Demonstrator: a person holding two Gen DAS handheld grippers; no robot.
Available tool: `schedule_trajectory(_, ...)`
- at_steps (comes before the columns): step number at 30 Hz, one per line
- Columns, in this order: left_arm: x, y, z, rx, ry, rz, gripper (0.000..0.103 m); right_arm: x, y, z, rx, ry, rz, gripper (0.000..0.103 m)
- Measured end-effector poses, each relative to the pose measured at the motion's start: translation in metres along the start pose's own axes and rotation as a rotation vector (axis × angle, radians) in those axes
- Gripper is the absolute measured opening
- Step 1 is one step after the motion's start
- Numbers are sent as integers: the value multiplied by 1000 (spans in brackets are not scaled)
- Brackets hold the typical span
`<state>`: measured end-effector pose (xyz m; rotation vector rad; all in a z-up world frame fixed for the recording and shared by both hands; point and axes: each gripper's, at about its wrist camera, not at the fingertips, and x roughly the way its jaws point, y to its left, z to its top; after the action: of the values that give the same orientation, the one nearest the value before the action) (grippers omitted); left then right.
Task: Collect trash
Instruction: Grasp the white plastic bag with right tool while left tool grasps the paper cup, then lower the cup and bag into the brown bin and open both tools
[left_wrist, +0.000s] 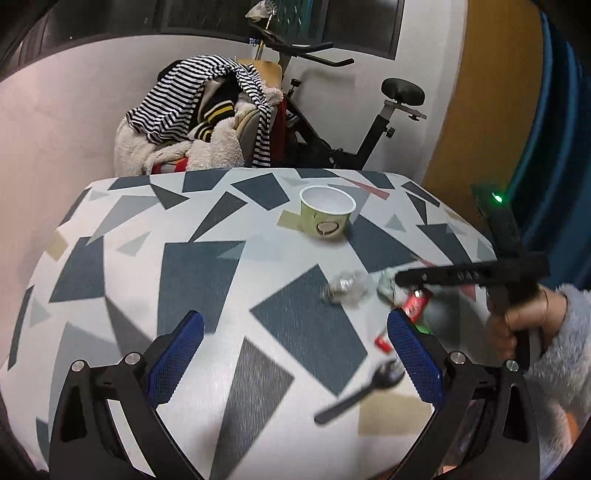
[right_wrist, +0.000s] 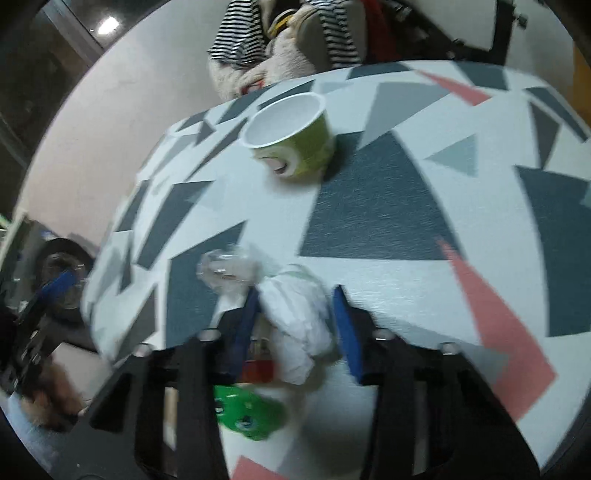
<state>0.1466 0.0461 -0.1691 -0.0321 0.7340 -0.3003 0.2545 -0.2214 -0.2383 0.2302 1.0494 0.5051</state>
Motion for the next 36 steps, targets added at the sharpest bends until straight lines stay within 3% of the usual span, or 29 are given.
schedule_trajectory(3,17,3,9,-11,18,-29,93,-12,-3,0,-16,-68,-23,39)
schedule_trajectory(8,49,-4,22,5,60,-57,89,-39,-2,0,-93,-229,-235,39)
schedule_trajectory(11,73,-10,33,-4,80,-84,86,-56,-11,0,-83,-297,-289,39)
schedule_trajectory(16,132,-30,63,113,99,-63,94,-79,-32,-7,-33,-340,-260,39)
schedule_trajectory(25,233,-51,102,216,229,-19,94,-85,-59,-16,41,-334,-244,38)
schedule_trajectory(28,246,-55,108,219,243,-2,92,-85,-63,-23,52,-327,-243,39)
schedule_trajectory(29,248,-56,109,217,242,-9,73,-84,-65,-25,55,-324,-243,39)
schedule_trajectory(36,221,-55,106,216,216,-39,73,-87,-62,-40,48,-307,-240,39)
